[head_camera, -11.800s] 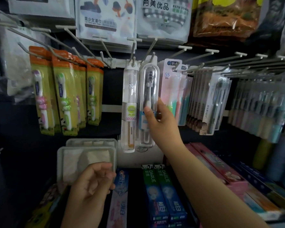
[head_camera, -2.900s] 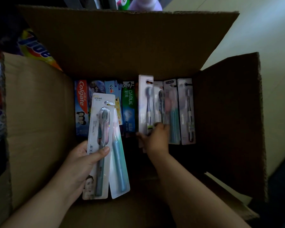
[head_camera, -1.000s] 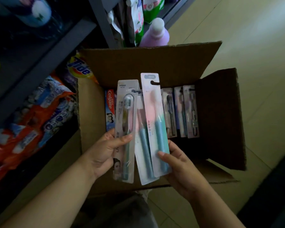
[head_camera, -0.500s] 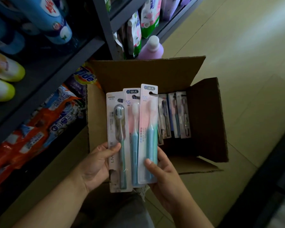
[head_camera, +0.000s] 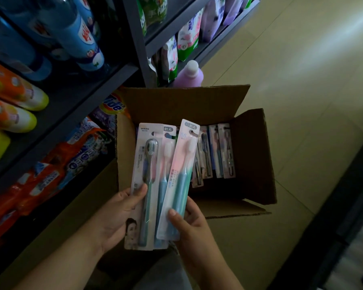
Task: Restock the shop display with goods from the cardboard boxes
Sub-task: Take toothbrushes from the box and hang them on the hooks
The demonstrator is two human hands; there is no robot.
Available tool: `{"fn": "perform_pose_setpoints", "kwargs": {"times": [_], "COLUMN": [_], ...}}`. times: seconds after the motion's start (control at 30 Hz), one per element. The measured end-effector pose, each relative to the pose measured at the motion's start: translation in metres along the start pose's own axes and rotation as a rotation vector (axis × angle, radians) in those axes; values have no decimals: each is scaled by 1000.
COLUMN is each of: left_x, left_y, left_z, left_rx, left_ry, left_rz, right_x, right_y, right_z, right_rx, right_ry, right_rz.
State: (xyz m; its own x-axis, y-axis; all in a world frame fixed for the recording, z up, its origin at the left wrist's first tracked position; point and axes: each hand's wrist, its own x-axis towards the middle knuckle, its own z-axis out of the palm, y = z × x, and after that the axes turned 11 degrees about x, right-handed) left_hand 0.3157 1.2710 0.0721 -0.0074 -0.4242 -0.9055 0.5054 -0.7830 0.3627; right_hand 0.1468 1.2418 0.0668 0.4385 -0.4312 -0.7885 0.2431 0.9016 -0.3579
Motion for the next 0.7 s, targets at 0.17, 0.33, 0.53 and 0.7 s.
{"fn": "perform_pose_setpoints", "kwargs": {"times": [0.17,0.33,0.53,0.7], "left_x": [17,49,101,138], "left_y": [-11,-25,-35,-33], "left_z": [-6,8,41,64], "left_rx": [-26,62,218,218], "left_ry": [-122,-224,-20,137], "left_rz": [-56,-86,-66,-19], "right_x": [16,41,81,118], "right_y": [9,9,-10,-24], "right_z": [-12,-42,-84,-107], "right_rx": [-8,-19,-88,-14], "right_ry": [65,124,170,172], "right_rz": [-21,1,15,83]}}
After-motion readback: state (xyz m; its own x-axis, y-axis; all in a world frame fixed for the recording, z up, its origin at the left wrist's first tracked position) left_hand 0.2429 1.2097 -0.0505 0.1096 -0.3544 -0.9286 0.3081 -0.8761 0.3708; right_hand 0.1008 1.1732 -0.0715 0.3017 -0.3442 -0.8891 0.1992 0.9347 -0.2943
